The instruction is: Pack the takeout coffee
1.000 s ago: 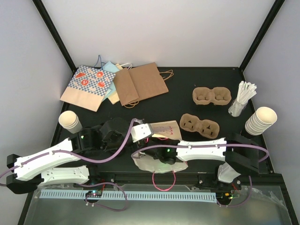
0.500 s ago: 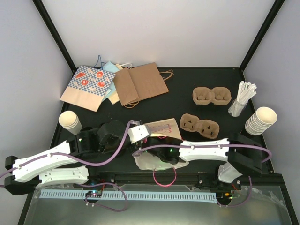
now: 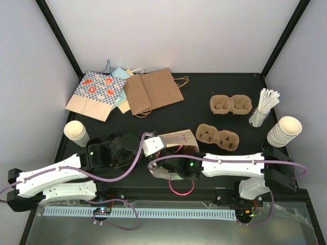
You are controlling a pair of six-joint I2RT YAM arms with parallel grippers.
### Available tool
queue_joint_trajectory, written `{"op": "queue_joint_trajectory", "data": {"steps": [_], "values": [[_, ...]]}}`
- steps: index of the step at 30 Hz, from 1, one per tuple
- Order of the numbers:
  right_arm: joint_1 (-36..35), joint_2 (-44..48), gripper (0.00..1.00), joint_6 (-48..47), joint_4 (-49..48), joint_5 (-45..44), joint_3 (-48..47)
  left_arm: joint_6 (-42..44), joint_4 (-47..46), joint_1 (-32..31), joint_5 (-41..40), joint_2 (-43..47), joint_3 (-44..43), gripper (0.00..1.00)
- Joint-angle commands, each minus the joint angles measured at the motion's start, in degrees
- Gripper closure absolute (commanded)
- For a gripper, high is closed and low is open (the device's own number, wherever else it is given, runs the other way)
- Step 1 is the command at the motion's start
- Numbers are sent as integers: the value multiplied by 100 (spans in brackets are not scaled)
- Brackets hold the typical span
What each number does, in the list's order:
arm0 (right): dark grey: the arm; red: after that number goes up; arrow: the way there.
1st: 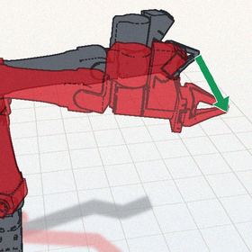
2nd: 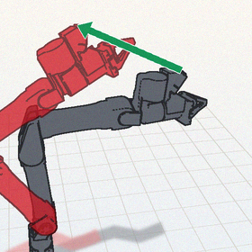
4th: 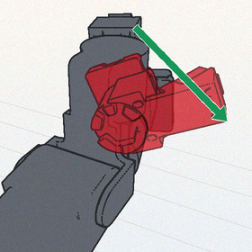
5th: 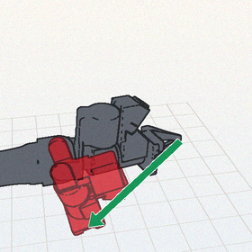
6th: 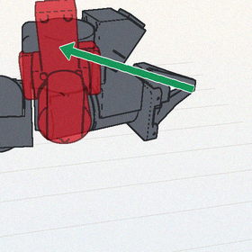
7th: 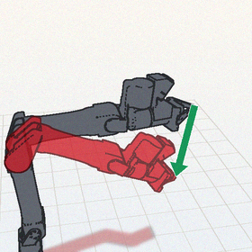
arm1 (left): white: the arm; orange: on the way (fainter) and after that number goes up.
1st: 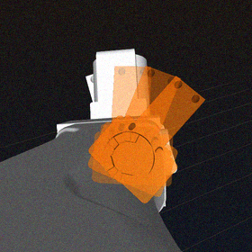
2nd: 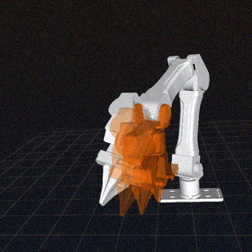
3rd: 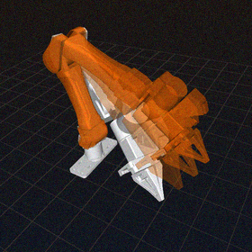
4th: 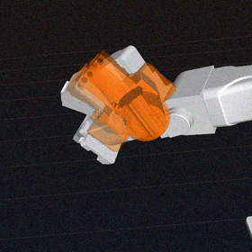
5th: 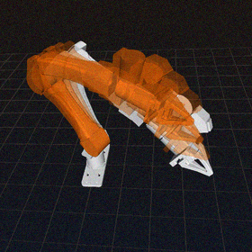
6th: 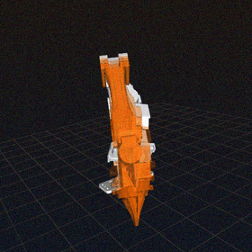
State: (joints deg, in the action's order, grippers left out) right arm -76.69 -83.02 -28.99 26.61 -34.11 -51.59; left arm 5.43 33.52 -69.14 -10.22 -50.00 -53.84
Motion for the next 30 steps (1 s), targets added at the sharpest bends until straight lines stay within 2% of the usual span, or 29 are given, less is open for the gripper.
{"op": "queue_joint_trajectory", "data": {"steps": [1, 7, 10, 15, 19, 26, 30], "values": [[-182, 339, 99, 470, 540, 253, -287, 135, 86, -6, -550, -162, -62, 98], [-436, 221, 99, 751, 391, 291, -106, 774, -81, 217, -841, -430, -387, 98], [-462, -30, 99, 879, -149, 239, 167, 1146, -308, 287, -988, -505, -410, 98], [-464, -708, 99, 793, -1299, -459, 481, 1278, -327, 285, -976, -507, -364, 99], [-466, -1031, 99, 843, -1331, -318, 301, 1048, -9, 277, -626, -383, -407, 99], [-453, -692, 99, 372, -1579, -664, 486, 778, 85, 274, 713, 122, -9, 95], [-460, -373, 99, 509, -1232, -646, 340, 337, 178, 211, 815, 85, 164, 95]]}}
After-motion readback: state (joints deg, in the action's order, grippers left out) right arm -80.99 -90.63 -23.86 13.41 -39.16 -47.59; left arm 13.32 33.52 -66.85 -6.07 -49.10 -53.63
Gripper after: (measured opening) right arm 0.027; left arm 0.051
